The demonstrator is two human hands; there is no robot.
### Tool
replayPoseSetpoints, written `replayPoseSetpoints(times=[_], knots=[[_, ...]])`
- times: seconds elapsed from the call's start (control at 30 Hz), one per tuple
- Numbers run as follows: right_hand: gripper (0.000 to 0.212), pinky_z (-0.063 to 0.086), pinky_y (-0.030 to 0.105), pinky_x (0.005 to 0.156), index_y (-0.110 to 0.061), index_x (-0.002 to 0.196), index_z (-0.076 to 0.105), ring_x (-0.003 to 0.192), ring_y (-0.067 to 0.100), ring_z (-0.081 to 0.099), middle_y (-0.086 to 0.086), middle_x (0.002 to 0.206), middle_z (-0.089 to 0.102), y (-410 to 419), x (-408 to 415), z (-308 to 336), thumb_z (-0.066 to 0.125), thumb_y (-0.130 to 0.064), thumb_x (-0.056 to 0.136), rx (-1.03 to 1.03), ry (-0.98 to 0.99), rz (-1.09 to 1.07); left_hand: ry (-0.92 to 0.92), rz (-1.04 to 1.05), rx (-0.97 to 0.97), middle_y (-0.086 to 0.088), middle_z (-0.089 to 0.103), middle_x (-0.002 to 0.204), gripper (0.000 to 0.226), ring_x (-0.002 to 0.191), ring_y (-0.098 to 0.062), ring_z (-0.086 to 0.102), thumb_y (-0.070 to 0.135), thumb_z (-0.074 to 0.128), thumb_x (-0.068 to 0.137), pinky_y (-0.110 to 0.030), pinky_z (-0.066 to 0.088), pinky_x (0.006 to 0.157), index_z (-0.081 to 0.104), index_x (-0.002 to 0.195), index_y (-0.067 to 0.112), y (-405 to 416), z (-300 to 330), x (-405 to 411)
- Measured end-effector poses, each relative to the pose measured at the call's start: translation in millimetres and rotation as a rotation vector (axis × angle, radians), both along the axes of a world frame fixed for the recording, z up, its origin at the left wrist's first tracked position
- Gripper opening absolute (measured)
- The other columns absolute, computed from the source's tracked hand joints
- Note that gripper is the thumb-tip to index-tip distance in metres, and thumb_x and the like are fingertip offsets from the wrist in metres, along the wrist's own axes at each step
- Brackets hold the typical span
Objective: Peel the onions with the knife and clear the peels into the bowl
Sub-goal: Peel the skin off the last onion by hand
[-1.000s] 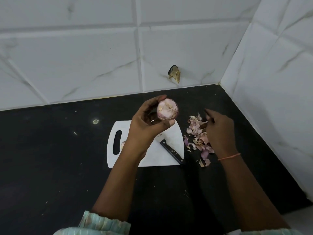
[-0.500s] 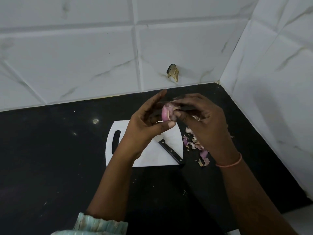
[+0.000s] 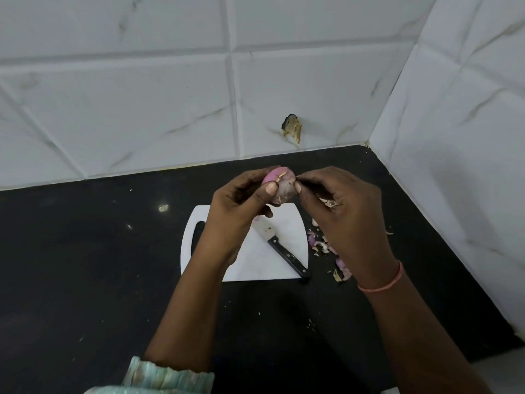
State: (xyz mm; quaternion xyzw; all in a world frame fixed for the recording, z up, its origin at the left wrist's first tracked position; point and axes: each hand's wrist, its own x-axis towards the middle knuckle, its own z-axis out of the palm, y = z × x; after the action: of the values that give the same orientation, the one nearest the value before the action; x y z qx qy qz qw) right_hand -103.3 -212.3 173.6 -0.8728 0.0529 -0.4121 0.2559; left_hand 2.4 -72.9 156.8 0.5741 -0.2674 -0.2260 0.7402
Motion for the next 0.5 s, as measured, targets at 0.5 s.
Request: replayPoseSetpoints(times=[0.5], knots=[[0.006,0.051,0.012,0.059,-0.007,0.087,0.069,0.063,0.006,0.066,-0.001,0.074,0.069,-16,10,-18,0.073,-0.012,0.087,0.467,0.074,-0.097,0.029,-0.106,0.061,-0.004,0.072,0.114,0.034,0.091,-0.016,0.062,0.045,0.055,0.091,-0.025,0.050,0.070,0.073,0.114,0.026,7,3,-8]])
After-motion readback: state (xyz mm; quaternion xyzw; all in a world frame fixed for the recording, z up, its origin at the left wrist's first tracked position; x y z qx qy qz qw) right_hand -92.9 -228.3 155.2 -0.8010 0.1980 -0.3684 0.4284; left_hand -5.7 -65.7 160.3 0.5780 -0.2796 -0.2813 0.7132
